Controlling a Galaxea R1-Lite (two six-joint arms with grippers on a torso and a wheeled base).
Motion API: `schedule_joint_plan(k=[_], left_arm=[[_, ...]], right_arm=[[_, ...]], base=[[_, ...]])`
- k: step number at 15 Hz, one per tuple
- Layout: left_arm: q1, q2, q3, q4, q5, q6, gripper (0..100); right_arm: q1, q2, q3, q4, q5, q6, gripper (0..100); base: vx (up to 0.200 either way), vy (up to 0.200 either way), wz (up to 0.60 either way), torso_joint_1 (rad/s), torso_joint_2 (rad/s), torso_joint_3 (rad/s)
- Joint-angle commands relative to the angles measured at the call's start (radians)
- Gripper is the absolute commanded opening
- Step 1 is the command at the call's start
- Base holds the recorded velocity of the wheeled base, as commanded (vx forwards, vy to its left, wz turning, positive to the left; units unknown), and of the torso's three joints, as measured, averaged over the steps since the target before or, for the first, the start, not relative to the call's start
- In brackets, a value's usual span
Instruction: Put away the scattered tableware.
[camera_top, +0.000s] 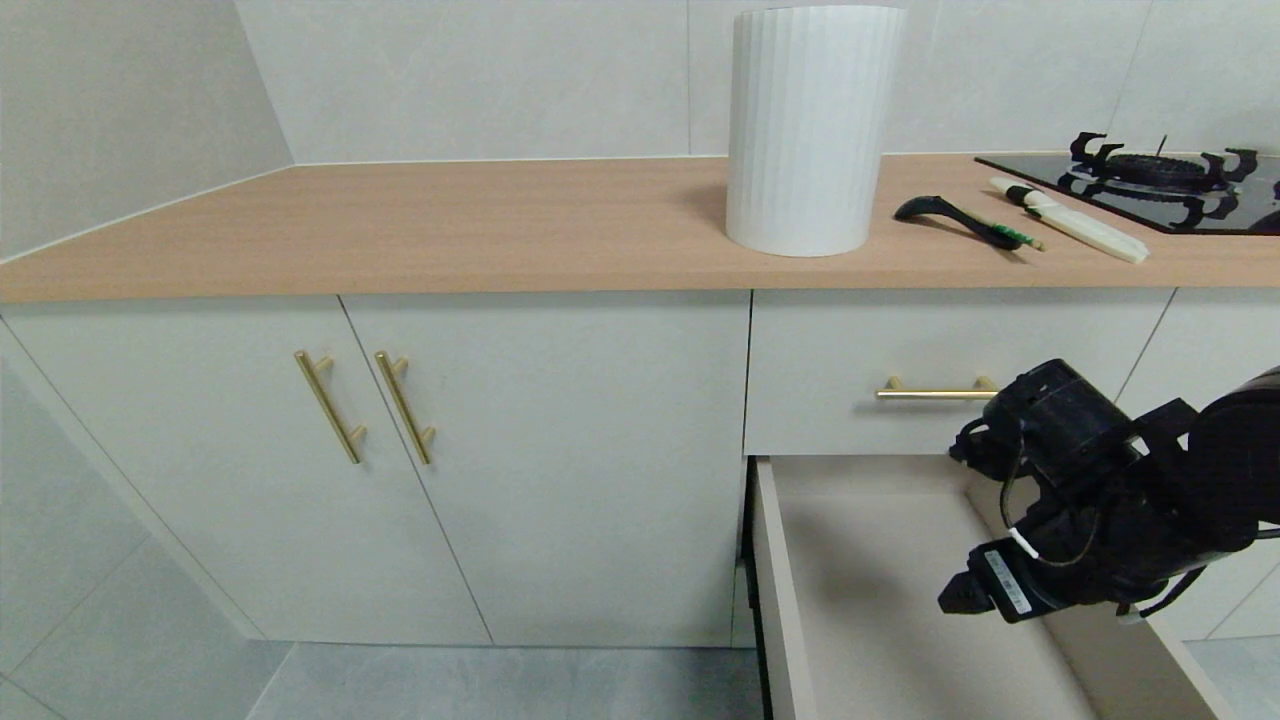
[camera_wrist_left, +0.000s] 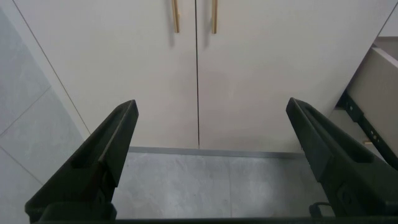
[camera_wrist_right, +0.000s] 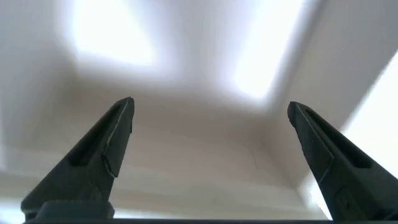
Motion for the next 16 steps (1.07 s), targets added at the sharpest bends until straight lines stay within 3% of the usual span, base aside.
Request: schedule_joint_plan(k=[1,5,12,16], left_arm=[[0.0,0.001,0.0,0.0,0.0,0.0,100],[0.0,0.001,0.0,0.0,0.0,0.0,100],[0.0,0.001,0.0,0.0,0.001,0.0,100],[0.0,0.001,0.0,0.0,0.0,0.0,100]], right_arm=[[-0.04,-0.002,-0.025,-0.026,0.0,0.011,100],[-0.054,-0.029,-0.014,-0.143,-0.005,0.014,100],[-0.053,-0.04,-0.016,-0.143,-0.009,0.012,100],[-0.053,-0.039,-0.014,-0.143,-0.009,0.012,100]], base=[[0.0,0.0,0.0,0.0,0.0,0.0],[0.0,0.0,0.0,0.0,0.0,0.0],[0.0,0.0,0.0,0.0,0.0,0.0],[0.0,0.0,0.0,0.071,-0.22,-0.245]])
